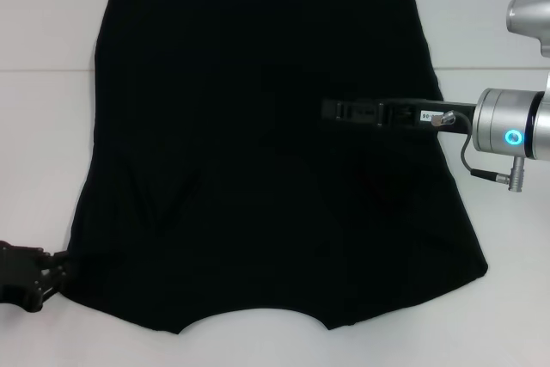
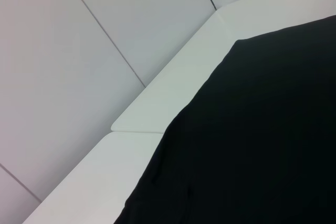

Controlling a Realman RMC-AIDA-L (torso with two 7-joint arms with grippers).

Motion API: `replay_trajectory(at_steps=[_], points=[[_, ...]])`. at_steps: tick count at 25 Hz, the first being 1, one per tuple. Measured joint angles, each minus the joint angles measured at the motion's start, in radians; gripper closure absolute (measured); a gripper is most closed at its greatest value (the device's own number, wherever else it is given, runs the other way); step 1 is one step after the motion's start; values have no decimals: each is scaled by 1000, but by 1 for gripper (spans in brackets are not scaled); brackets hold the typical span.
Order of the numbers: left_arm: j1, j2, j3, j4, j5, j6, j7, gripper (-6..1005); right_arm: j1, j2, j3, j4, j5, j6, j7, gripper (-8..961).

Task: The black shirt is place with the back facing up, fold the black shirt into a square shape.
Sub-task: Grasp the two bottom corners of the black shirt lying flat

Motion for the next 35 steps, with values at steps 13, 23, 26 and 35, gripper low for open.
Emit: replay_trajectory(at_steps=[13, 23, 26, 35], points=[[8, 0, -11, 27, -8, 6, -21, 948, -70, -105, -5, -5, -101, -114, 222, 69], [11, 5, -20, 47, -2, 46, -32, 947, -167, -140, 142, -14, -105, -196, 223, 68], [12, 5, -20, 61, 0, 53, -41, 946, -174, -144, 149, -14, -109, -199, 223, 68], [15, 4, -13, 92, 11, 68, -79, 940, -186, -151, 157, -14, -111, -195, 222, 69]])
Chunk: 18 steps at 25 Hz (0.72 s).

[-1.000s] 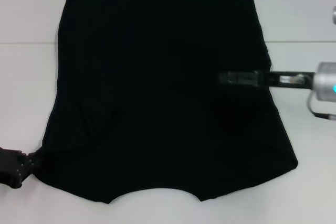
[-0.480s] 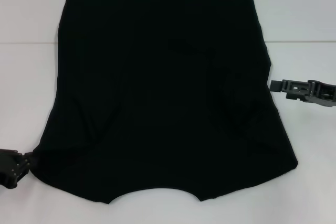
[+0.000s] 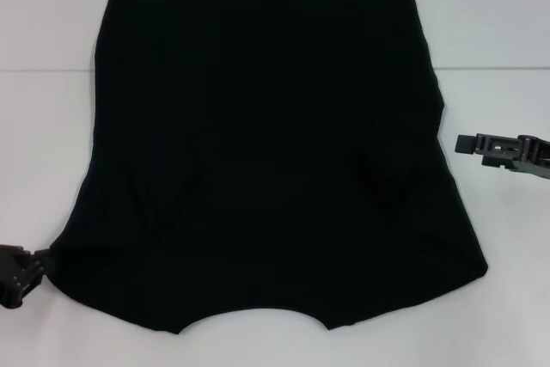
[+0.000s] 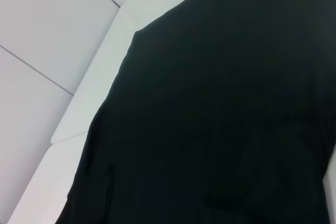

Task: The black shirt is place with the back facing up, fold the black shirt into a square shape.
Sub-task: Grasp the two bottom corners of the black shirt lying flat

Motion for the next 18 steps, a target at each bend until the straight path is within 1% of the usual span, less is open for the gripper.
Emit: replay_trajectory(at_steps=[2, 4, 15, 18], points=[[-11, 0, 5, 2, 34, 2, -41, 937, 3, 0, 1, 0, 0, 5, 0, 69], [-12, -1, 8, 2, 41, 4, -46, 934, 4, 0, 1, 0, 0, 7, 0, 69], [-15, -6, 11, 4, 35, 3, -64, 800, 8, 0, 1, 0, 2, 16, 0, 68], [-16, -8, 14, 4, 35, -6, -60, 693, 8, 0, 1, 0, 5, 17, 0, 68]])
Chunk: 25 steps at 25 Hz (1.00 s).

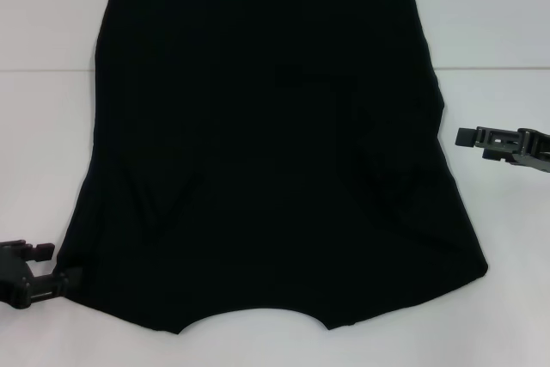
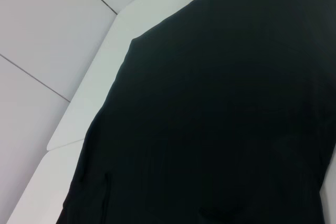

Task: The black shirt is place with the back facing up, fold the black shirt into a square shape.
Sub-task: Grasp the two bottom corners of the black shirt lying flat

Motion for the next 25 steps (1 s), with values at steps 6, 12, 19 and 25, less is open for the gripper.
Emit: replay_trajectory(at_steps=[6, 12, 19, 25], points=[[-5, -10, 3, 1, 7, -26, 17, 442, 0, 2, 17, 0, 1, 0, -8, 68], [-5, -16, 2, -1, 8, -39, 59, 325, 0, 5, 31, -1, 3, -5, -14, 69], [-8, -12, 4, -3, 8, -45, 58, 557, 0, 5, 34, -2, 3, -7, -18, 68], [-8, -10, 1, -3, 8, -46, 57, 694, -2, 6, 35, -2, 1, -8, -21, 68]])
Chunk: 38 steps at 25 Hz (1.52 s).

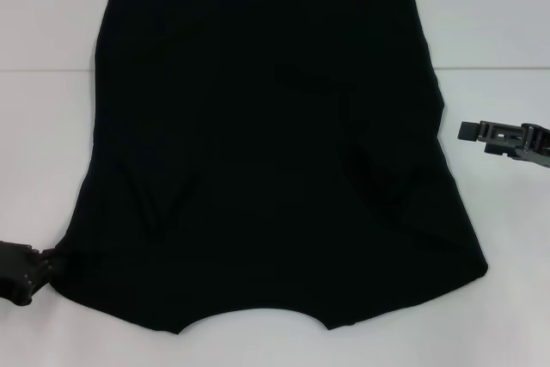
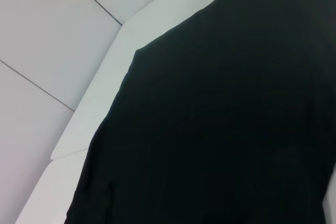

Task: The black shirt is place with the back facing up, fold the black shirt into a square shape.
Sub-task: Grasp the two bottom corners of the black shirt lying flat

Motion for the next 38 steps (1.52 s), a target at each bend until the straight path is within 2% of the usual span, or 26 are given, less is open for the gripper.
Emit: replay_trajectory(at_steps=[2, 7, 12, 18, 29, 38], points=[[0, 0, 1, 0, 0, 0, -1, 740, 0, -2, -3, 0, -4, 0, 3, 68], [-1, 1, 2, 5, 0, 3, -6, 941, -6, -13, -3, 1, -50, -28, 19, 68], [-2, 0, 2, 6, 0, 5, -7, 957, -11, -39, -1, 11, -144, -90, 57, 69], [-3, -2, 2, 6, 0, 1, -10, 961, -16, -44, -2, 14, -223, -140, 88, 69], [-5, 1, 2, 8, -1, 1, -10, 960, 10, -19, -7, 17, -319, -157, 115, 69], [-5, 1, -1, 5, 0, 0, -10, 960, 21, -13, -13, 23, -351, -158, 125, 68]])
